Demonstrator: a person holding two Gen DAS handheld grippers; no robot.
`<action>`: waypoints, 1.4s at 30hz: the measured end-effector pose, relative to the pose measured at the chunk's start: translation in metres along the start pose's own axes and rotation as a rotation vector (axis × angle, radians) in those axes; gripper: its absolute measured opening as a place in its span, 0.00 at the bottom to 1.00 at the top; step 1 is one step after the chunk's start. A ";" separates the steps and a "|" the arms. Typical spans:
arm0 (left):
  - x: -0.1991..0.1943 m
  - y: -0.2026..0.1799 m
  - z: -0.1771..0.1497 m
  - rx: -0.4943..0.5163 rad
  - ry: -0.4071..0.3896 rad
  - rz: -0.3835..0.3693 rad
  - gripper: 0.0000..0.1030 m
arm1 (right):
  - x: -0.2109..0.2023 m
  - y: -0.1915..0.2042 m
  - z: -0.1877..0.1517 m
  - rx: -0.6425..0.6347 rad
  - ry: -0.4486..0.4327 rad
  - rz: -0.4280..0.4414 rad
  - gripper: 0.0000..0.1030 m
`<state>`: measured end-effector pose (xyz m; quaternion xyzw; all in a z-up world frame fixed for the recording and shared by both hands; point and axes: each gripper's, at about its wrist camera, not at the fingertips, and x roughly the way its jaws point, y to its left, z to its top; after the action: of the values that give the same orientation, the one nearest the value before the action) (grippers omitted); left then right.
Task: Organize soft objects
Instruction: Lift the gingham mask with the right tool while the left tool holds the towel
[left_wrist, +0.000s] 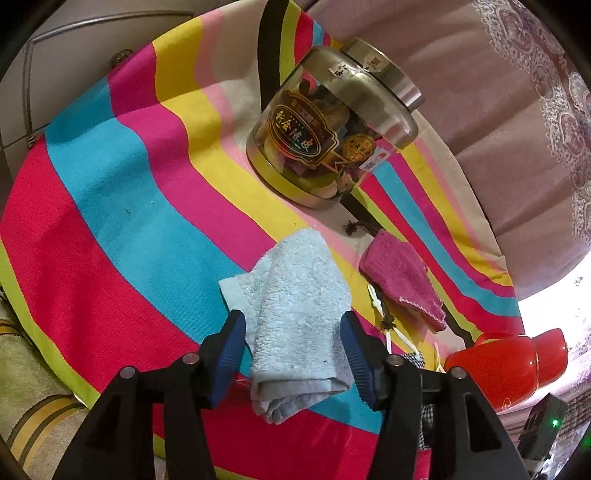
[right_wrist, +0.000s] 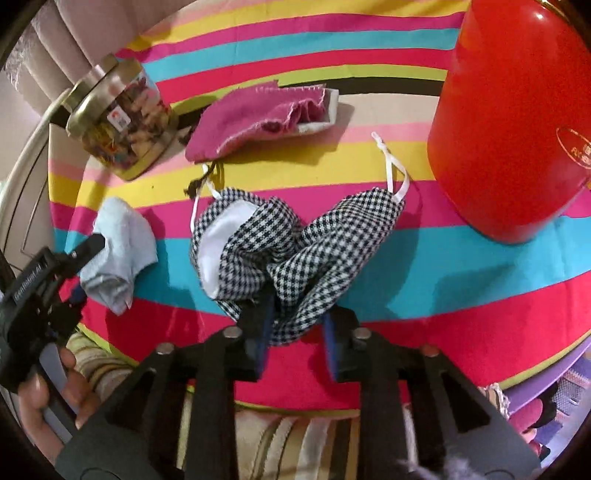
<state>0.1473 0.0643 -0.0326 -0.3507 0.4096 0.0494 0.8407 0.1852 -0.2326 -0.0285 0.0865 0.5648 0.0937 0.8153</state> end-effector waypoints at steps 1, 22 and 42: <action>0.000 0.001 0.000 -0.004 -0.001 0.000 0.53 | 0.000 0.000 0.000 -0.001 -0.001 -0.003 0.47; 0.012 -0.003 -0.003 0.031 0.049 0.017 0.53 | 0.024 0.063 0.016 -0.280 0.016 -0.047 0.76; 0.024 -0.028 -0.012 0.170 0.082 -0.022 0.20 | 0.017 0.084 -0.002 -0.398 -0.082 0.014 0.23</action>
<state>0.1654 0.0307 -0.0399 -0.2845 0.4424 -0.0092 0.8504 0.1848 -0.1469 -0.0238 -0.0685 0.5009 0.2055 0.8380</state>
